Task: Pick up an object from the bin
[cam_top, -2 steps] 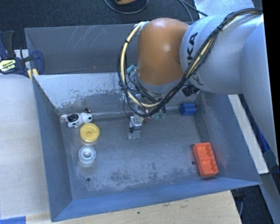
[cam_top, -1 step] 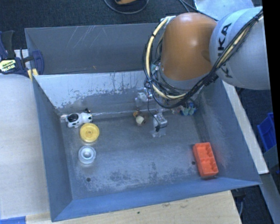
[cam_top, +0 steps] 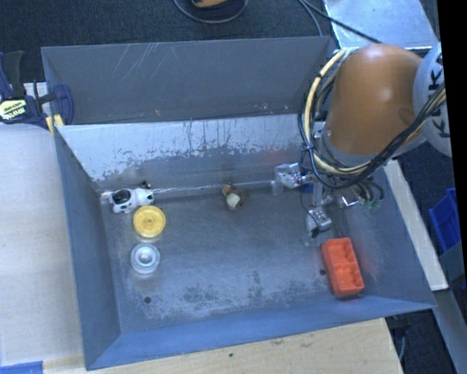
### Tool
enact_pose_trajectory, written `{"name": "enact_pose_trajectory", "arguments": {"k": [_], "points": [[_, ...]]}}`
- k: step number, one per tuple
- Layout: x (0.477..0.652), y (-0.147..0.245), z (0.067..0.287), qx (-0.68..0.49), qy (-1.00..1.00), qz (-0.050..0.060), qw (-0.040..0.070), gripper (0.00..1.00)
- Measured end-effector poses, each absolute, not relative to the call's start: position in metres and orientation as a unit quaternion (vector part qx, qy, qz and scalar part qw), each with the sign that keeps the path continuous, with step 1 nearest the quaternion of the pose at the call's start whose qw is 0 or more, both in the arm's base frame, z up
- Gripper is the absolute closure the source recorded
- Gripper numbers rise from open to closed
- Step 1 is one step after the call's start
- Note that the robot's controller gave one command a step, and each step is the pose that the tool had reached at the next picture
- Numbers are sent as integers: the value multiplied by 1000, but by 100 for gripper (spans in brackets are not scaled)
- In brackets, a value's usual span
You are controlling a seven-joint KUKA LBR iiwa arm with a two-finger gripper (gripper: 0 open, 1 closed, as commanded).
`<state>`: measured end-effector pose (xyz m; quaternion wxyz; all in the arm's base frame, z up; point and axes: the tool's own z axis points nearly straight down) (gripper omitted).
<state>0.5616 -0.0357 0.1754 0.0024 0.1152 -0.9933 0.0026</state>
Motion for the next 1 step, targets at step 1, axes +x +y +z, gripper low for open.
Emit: {"name": "enact_pose_trajectory", "arguments": {"k": [1], "points": [[590,52,183,171,-985,1,-1,0]]}}
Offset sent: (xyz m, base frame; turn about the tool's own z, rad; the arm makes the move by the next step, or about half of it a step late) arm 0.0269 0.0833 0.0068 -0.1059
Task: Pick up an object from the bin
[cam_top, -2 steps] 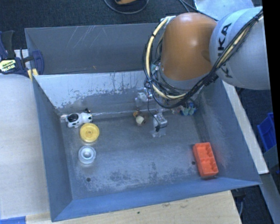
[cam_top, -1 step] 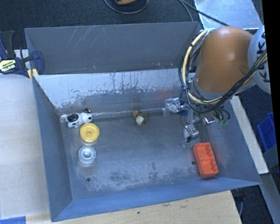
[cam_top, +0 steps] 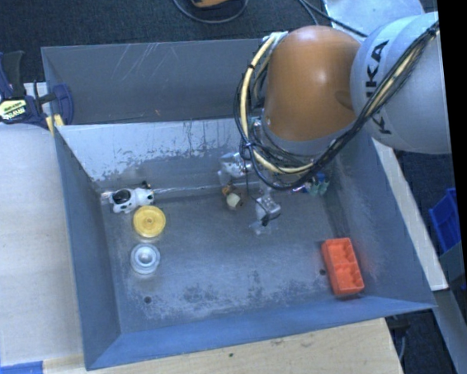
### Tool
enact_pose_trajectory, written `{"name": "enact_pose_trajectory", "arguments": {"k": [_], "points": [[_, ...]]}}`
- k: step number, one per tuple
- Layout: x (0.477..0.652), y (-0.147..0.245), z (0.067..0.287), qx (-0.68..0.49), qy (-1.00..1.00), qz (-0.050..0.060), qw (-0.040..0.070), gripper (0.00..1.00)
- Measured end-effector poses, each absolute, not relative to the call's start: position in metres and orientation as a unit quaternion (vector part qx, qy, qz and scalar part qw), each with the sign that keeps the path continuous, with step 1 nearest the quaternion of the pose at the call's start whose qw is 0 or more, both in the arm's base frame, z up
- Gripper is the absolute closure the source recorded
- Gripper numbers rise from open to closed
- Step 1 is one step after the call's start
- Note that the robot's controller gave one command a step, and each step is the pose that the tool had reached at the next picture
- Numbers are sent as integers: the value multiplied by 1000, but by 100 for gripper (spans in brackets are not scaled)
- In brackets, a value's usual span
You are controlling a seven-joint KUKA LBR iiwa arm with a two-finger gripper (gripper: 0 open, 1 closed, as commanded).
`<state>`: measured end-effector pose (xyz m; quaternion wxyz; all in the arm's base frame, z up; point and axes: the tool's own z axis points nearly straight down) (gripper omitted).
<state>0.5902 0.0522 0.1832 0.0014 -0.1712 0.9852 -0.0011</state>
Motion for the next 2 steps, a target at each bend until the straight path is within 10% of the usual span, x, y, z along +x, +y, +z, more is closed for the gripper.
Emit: {"name": "enact_pose_trajectory", "arguments": {"k": [1,2], "points": [[557,6,68,-303,953,-1,1,0],[625,-52,124,-350,937,-5,7,0]]}}
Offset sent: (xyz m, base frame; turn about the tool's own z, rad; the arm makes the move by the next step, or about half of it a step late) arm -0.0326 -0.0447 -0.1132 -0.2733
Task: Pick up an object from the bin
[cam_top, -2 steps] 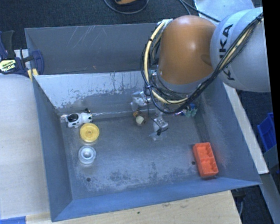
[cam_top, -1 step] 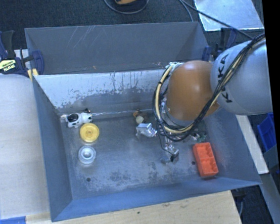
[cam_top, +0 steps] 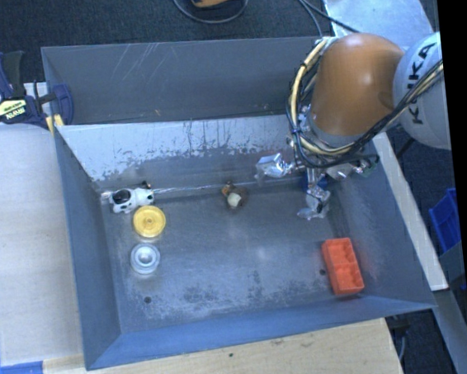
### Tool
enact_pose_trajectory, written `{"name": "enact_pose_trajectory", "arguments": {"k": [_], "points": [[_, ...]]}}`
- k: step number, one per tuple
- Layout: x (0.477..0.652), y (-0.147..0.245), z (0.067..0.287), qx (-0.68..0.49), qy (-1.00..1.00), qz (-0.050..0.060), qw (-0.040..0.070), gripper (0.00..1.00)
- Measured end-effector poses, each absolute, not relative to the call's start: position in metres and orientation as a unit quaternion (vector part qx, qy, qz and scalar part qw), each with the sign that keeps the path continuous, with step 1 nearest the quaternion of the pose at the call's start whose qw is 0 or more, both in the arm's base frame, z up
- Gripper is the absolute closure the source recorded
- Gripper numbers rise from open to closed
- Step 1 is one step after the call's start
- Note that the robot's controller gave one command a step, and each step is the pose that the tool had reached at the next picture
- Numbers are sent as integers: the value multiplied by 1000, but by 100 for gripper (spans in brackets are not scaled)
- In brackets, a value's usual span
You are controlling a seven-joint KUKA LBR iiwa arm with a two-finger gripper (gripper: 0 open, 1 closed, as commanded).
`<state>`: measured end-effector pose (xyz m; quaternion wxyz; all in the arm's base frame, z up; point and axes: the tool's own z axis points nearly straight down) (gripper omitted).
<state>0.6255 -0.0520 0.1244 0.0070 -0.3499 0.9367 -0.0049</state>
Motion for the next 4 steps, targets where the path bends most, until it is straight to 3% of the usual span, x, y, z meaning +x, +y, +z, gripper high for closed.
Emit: {"name": "enact_pose_trajectory", "arguments": {"k": [1,2,3,4], "points": [[613,-42,73,-395,918,-8,11,0],[615,-70,99,-382,924,-10,15,0],[522,-83,126,-406,913,-10,14,0],[548,-98,112,-602,798,-14,13,0]]}}
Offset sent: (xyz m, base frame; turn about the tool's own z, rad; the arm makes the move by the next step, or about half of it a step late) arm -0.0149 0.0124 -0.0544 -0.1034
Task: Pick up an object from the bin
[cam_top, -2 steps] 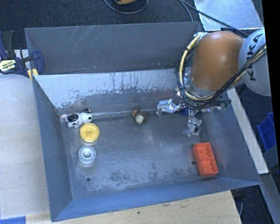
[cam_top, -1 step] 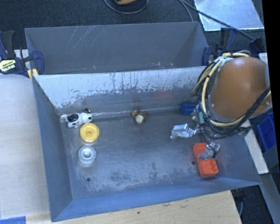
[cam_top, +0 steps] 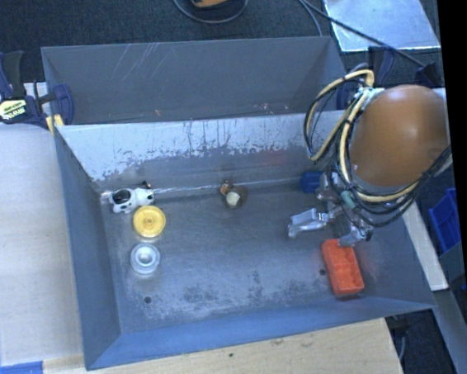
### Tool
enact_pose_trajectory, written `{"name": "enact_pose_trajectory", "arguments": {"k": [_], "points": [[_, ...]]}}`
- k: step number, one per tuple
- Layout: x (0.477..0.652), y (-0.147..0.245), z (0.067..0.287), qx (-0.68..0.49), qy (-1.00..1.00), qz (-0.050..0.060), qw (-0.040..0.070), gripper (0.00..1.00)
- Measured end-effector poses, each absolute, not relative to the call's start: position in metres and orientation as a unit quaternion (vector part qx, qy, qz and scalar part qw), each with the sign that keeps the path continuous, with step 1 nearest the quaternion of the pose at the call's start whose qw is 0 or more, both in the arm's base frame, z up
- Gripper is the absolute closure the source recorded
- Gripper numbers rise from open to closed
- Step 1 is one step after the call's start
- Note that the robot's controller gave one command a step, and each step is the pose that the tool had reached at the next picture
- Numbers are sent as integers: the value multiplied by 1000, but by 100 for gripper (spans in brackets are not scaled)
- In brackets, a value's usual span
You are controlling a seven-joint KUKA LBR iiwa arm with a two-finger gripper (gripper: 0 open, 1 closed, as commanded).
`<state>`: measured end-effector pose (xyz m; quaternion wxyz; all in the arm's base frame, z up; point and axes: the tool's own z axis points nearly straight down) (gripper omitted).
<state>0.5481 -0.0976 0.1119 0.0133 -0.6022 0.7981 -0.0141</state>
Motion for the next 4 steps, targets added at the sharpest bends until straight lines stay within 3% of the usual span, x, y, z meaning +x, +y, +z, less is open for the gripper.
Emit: {"name": "enact_pose_trajectory", "arguments": {"k": [1,2,3,4], "points": [[530,-137,131,-616,788,-16,15,0],[498,-122,116,-779,627,-18,12,0],[523,-84,68,-762,647,-15,13,0],[515,-125,80,-791,611,-18,20,0]]}}
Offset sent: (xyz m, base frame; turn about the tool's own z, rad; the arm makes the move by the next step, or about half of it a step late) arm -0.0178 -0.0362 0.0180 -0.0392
